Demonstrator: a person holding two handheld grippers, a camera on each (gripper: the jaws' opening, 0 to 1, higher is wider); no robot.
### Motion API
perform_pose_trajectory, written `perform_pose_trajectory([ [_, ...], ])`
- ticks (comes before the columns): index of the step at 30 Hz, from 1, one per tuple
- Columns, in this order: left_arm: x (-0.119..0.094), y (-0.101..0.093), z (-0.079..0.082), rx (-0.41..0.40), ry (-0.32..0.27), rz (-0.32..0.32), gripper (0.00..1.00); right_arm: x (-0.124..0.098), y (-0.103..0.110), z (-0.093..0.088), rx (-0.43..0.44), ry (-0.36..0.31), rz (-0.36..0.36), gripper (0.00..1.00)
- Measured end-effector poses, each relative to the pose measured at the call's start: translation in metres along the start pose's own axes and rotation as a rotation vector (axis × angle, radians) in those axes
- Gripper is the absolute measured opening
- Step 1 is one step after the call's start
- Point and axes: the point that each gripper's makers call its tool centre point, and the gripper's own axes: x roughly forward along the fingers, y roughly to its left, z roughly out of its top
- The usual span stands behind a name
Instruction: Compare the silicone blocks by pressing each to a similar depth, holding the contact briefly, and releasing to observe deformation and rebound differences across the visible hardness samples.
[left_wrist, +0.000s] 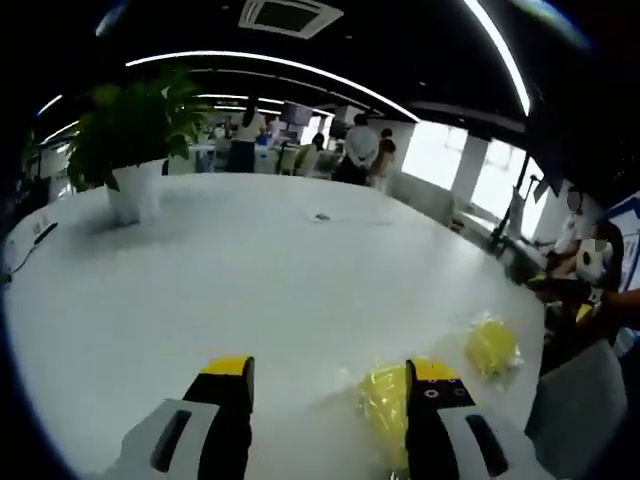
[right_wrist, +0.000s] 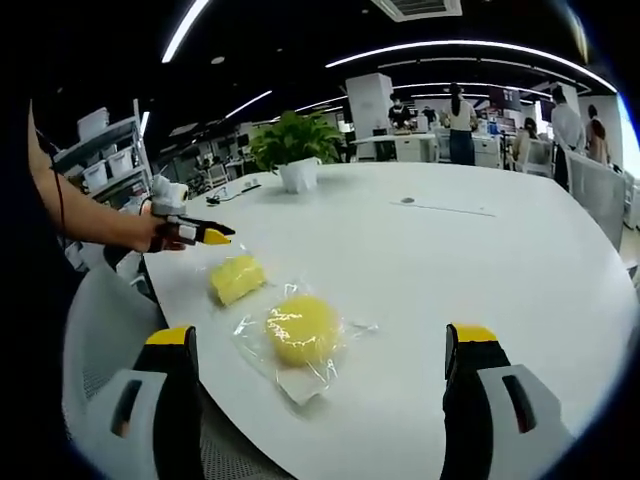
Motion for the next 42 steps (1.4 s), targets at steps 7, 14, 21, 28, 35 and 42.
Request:
perform_pose_trajectory([
  [7,-0.038,-0.010,0.014,-0.011,-0.066,-0.029,0.94,-0.002,-0.002,-0.001,0.009,0.005,-0.011,0.96],
  [14,-0.068,-0.025,0.010,-0.035,-0.104,-0.054,1.00,-0.006,-0.008,-0.001,0.029,0.000,-0.034,0.96],
  [21,-0.088,-0.035,0.019,-0.002,-0.138,-0.003,1.00,-0.007,-0.008,0.000,0.040,0.000,-0.036,0.96],
  [28,-0.103,-0.021,0.007,0.011,-0.122,0.041,1.00,-0.011,-0.008,-0.001,-0.014,0.000,-0.040,0.97],
  [35,-0.111,-0.019,0.004,-0.034,-0.145,0.064,1.00,-0.016,-0.010,-0.016,0.000,0.009,-0.019,0.97],
  [42,-0.115,-0.010,-0.013,-0.055,-0.130,0.077,1.00,-0.019,-0.012,-0.017,0.011,0.036,-0.038,0.97],
])
